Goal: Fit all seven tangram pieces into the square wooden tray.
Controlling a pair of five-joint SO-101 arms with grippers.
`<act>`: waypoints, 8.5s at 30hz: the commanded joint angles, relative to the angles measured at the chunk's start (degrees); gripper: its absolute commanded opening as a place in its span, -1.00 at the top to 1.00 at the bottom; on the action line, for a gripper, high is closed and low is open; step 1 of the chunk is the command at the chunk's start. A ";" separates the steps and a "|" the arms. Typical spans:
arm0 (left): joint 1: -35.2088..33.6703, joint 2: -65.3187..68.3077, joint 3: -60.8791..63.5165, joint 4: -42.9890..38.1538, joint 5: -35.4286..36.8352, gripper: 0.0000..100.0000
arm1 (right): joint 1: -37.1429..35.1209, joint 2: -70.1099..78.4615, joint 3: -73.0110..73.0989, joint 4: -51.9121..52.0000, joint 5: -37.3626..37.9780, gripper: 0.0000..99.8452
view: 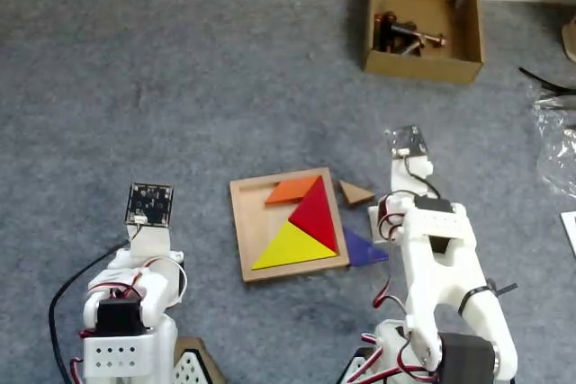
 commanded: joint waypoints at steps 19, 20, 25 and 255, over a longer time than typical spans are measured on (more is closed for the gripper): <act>-0.57 0.13 1.19 0.26 0.26 0.99 | 0.31 -2.33 -0.13 -1.36 -0.70 0.71; -0.57 0.13 1.19 0.26 0.26 0.99 | 0.31 -2.33 -0.13 -1.27 -2.02 0.71; -0.57 0.13 1.19 0.26 0.26 0.99 | 0.75 -2.33 -0.13 -1.27 -8.18 0.71; -0.57 0.13 1.19 0.26 0.26 0.99 | -40.40 14.46 -19.12 4.00 -3.78 0.70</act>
